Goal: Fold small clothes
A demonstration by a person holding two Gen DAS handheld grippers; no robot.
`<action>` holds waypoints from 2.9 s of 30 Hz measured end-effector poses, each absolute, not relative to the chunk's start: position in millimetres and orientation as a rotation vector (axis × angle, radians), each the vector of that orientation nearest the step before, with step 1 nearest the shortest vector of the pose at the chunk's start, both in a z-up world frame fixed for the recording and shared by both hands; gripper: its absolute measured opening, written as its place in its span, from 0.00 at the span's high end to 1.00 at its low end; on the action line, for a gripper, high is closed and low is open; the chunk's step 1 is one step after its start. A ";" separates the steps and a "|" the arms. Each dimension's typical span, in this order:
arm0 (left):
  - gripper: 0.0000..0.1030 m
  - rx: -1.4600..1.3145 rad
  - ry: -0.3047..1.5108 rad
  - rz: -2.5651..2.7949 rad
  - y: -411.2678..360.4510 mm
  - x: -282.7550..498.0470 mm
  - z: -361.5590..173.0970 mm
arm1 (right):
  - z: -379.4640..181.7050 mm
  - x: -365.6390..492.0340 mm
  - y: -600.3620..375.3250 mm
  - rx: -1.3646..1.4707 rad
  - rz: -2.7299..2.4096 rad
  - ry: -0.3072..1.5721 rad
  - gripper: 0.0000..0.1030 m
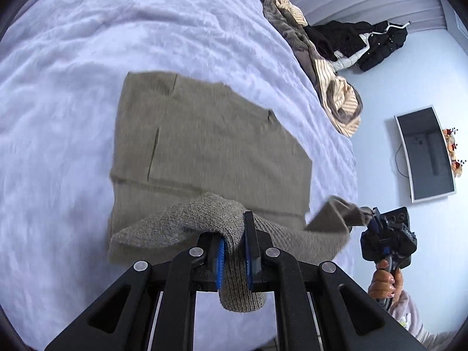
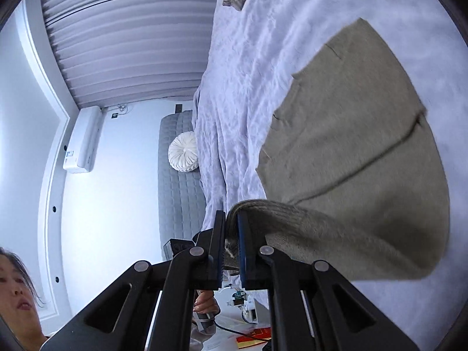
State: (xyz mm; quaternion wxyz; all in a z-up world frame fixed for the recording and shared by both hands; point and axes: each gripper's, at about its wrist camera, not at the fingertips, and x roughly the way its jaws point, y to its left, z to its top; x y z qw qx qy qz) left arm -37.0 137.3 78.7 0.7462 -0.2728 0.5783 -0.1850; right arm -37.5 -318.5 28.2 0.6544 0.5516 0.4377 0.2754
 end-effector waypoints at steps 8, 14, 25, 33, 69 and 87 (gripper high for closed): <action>0.89 -0.555 1.365 -0.314 127.6 19.4 4.9 | -20.8 38.5 -297.1 0.752 0.409 1.264 0.87; 0.89 -0.586 1.355 -0.312 132.1 18.3 -11.2 | -52.5 57.7 -260.7 0.418 0.370 1.329 0.34; 0.89 -0.610 1.304 -0.353 139.1 12.5 21.3 | 6.0 58.6 -238.0 0.135 0.322 1.118 0.94; 0.88 -0.659 1.267 -0.267 137.3 70.4 0.0 | 15.4 129.1 -250.0 0.078 0.247 1.035 0.94; 0.27 -0.293 1.238 0.106 155.3 108.5 -34.5 | -74.4 135.0 -285.9 0.318 0.206 1.184 0.97; 0.15 -0.754 1.395 -0.019 196.8 -38.0 -34.0 | -32.8 63.1 -304.4 0.642 0.299 1.173 0.39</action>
